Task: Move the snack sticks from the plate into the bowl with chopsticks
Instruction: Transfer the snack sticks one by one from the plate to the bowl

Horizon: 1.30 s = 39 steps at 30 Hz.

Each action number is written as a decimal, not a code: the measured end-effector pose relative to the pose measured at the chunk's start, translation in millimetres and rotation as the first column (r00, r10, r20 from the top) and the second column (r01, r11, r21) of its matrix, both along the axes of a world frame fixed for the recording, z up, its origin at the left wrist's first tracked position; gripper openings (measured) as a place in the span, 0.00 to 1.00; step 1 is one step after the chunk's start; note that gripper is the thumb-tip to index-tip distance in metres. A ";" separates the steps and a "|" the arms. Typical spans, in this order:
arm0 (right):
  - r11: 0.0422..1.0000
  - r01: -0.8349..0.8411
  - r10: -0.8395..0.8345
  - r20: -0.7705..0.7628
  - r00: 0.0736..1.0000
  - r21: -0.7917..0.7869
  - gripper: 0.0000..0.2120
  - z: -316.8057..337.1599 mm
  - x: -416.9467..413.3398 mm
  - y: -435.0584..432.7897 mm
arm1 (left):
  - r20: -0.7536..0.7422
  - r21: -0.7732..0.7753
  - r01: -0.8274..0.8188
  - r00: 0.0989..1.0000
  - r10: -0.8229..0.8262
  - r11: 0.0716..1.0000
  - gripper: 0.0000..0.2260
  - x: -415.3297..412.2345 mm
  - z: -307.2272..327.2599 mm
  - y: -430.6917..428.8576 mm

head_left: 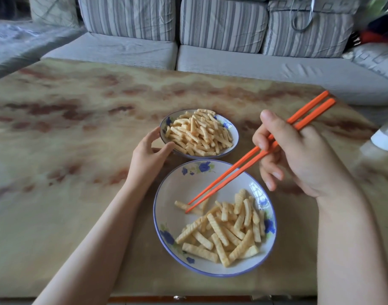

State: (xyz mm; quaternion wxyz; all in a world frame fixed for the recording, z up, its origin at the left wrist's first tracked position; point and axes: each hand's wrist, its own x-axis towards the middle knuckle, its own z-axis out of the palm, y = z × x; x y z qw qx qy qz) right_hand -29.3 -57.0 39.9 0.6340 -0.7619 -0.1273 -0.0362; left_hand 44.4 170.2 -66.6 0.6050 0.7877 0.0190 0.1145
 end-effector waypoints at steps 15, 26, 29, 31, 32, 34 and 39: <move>0.698 0.521 -0.592 -0.013 0.806 0.491 0.20 -12.7 26.0 -1.5 | -0.007 0.006 -0.005 1.000 0.005 1.000 0.21 -0.1 -0.2 -0.4; 0.806 0.472 -0.531 0.085 0.843 0.358 0.20 -37.8 46.3 9.9 | -0.050 -0.036 -0.009 0.999 0.007 0.999 0.20 1.7 -1.7 -0.2; 0.802 0.460 -0.533 0.109 0.839 0.380 0.21 -29.1 37.6 1.9 | -0.049 -0.032 -0.008 0.999 0.006 0.999 0.20 0.8 -1.0 -0.2; 0.801 0.422 -0.505 0.101 0.857 0.425 0.21 -23.6 32.3 -8.0 | -0.044 -0.027 -0.005 0.999 0.004 1.000 0.21 0.8 -1.4 -0.2; 0.806 0.387 -0.468 0.083 0.880 0.447 0.20 -22.0 30.2 -14.3 | -0.043 -0.027 -0.005 0.999 0.004 1.000 0.20 0.9 -1.7 -0.1; 0.845 0.324 -0.370 0.027 0.929 0.425 0.19 -20.5 26.2 -27.2 | -0.042 -0.026 -0.006 0.999 0.005 1.000 0.20 1.3 -2.3 0.2; 0.960 0.230 -0.222 -0.069 0.973 0.158 0.21 -21.1 16.3 -46.9 | -0.029 -0.028 -0.005 1.000 0.004 1.000 0.20 2.1 -2.8 0.7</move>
